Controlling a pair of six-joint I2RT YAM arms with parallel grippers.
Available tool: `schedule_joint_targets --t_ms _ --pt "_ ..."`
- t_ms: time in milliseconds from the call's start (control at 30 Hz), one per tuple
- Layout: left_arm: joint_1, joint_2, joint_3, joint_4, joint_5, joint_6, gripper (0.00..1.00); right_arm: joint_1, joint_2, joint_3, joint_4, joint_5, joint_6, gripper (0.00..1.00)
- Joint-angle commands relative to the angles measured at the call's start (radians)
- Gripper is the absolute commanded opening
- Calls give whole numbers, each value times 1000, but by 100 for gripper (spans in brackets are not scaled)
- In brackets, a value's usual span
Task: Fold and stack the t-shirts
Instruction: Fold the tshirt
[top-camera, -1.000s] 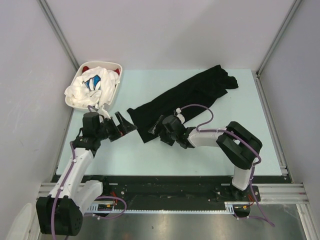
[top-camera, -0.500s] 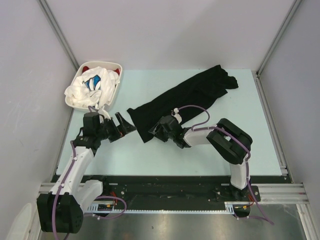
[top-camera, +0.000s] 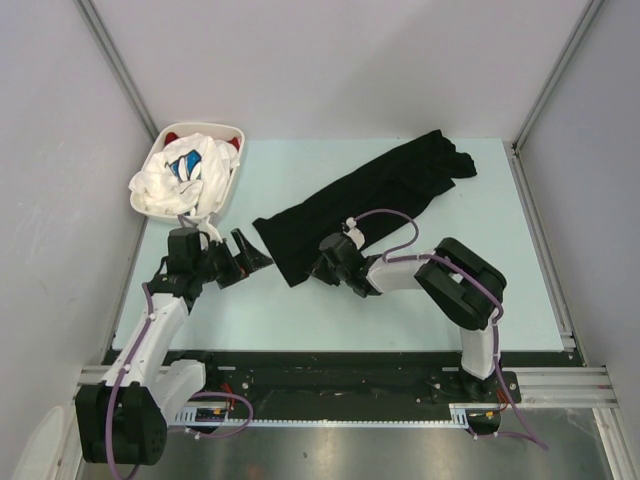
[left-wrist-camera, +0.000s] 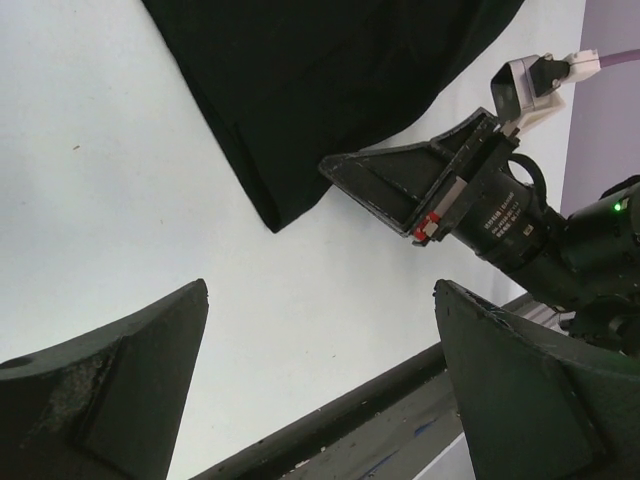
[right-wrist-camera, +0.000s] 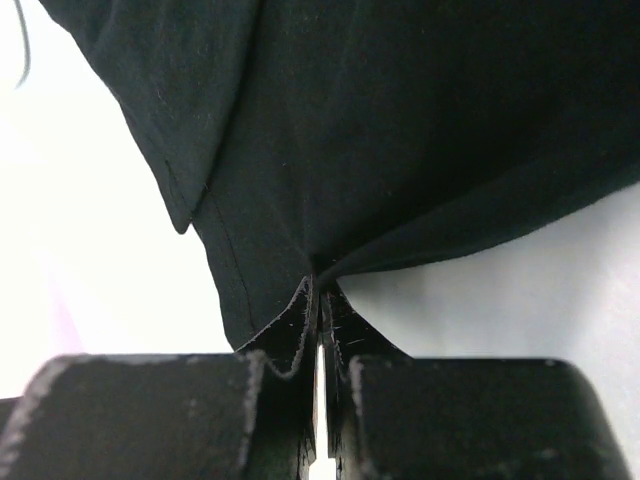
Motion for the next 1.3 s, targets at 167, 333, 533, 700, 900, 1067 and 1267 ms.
schedule_joint_targets --t_ms 167,333,533,700,900,1067,1267 --pt "10 -45 -3 3 53 3 100 125 -170 -45 -468 119 -147 0" --pt "9 -79 4 -14 73 -14 100 235 -280 -97 -594 134 -144 0" --pt "10 -126 -26 -12 88 -35 100 345 -446 -207 -779 211 -52 0" --pt "7 -140 -46 9 101 -57 100 371 -647 -365 -933 281 73 0" --pt "-5 -128 -51 40 96 -81 100 346 -754 -416 -979 308 106 3" --pt "-48 -105 -26 63 81 -94 100 314 -792 -347 -979 338 33 92" --pt "-151 39 98 77 12 -75 100 161 -848 -130 -1031 385 -125 100"
